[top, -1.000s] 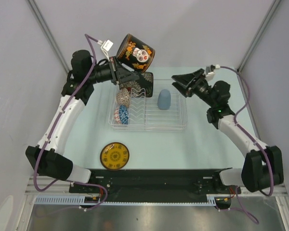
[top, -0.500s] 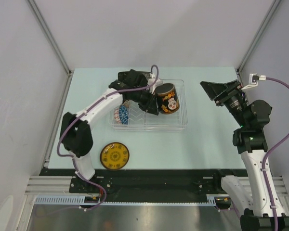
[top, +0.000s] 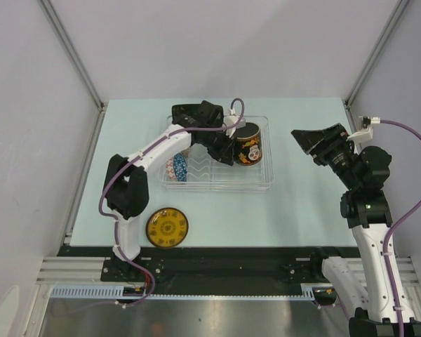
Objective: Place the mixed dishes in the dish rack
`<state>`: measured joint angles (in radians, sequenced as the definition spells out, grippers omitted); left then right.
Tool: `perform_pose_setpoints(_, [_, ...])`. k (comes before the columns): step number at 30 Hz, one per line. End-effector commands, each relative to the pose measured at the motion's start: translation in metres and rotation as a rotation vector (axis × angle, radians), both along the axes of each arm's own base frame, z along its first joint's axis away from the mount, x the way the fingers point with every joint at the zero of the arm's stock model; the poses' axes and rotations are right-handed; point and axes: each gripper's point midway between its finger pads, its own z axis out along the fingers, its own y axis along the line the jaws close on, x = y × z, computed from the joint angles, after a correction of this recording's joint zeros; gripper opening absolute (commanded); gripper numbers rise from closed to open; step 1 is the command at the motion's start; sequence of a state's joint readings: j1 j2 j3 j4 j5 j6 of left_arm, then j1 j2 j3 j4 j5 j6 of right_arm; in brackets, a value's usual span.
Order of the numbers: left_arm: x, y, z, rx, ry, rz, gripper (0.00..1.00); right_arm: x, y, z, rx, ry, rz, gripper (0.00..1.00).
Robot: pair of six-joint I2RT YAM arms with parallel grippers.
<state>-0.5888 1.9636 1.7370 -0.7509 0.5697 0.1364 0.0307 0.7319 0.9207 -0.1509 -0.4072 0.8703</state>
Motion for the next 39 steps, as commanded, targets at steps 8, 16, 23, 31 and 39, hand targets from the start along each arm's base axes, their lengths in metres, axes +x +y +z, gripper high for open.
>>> perform_pose_setpoints(8, [0.025, -0.024, 0.006, -0.041, -0.201, -0.096, 0.00, 0.001, -0.006, 0.003, -0.014, -0.001, -0.027, 0.74])
perform_pose_setpoints(16, [0.034, -0.024, -0.015, -0.012, -0.219, -0.079, 0.00, 0.001, -0.006, -0.001, -0.016, 0.014, -0.027, 0.74])
perform_pose_setpoints(23, [0.025, -0.018, -0.040, 0.030, -0.220, -0.081, 0.00, -0.002, -0.008, -0.002, -0.020, 0.017, -0.037, 0.74])
perform_pose_setpoints(31, [0.017, -0.016, -0.052, 0.043, -0.231, -0.082, 0.00, -0.002, -0.008, -0.004, -0.022, 0.027, -0.035, 0.74])
perform_pose_setpoints(39, [0.006, -0.017, -0.068, 0.072, -0.241, -0.116, 0.00, -0.003, -0.008, -0.007, -0.028, 0.035, -0.036, 0.75])
